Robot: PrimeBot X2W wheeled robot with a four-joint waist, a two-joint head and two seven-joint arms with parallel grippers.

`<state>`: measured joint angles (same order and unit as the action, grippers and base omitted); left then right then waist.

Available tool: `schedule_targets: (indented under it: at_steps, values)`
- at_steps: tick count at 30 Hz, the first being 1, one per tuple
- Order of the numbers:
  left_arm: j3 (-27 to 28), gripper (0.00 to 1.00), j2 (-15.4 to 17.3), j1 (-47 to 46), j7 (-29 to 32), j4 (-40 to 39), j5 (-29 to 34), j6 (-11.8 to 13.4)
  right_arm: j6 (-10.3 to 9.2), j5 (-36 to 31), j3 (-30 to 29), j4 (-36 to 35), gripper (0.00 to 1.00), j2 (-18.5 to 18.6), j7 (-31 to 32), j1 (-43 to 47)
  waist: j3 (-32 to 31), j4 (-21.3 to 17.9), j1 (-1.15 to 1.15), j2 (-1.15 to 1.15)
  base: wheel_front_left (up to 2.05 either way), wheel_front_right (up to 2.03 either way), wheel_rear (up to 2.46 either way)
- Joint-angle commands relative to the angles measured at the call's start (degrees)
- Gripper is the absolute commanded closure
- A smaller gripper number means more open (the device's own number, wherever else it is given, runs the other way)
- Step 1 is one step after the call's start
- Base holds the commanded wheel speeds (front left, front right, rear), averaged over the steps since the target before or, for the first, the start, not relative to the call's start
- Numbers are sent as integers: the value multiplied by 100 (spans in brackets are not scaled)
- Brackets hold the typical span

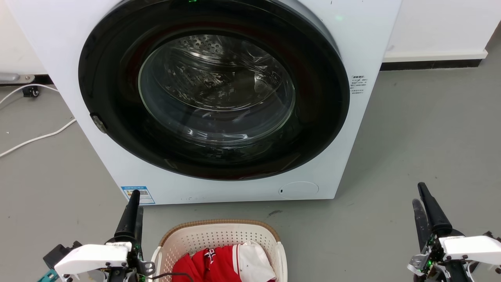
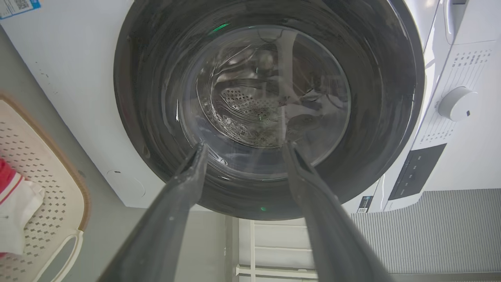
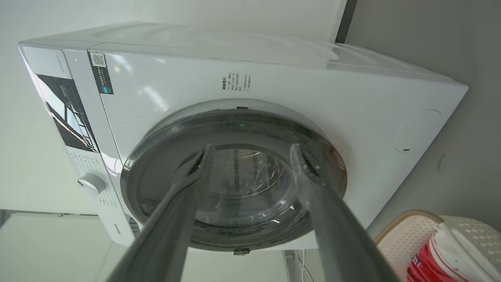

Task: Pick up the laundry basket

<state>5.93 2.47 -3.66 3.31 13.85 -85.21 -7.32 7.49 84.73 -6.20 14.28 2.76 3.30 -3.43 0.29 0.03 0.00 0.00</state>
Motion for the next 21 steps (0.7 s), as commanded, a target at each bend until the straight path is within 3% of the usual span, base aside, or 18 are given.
schedule_targets:
  at_steps: [1, 10, 19, 21]
  values:
    - [12, 0, 20, -89, -64, -164, 274, -3, 0, -242, 2, -172, 0, 19, -71, -68, 2, 0, 0, 0, 0, 0, 0]
    - [-59, 0, 23, -59, -267, -384, 1354, 46, 0, -1677, 167, -557, 0, 19, -272, -4, 12, 0, 0, 0, 0, 0, 0]
    - [-155, 0, 27, 19, -477, -610, 2428, 256, 0, -3085, 348, -836, 0, 20, -482, 86, 27, -10, 0, 0, 0, 0, 0]
    - [-176, 0, 29, 42, -563, -692, 2891, 276, 0, -3544, 402, -861, 0, 20, -569, 130, 35, -12, 0, 0, 0, 0, 0]
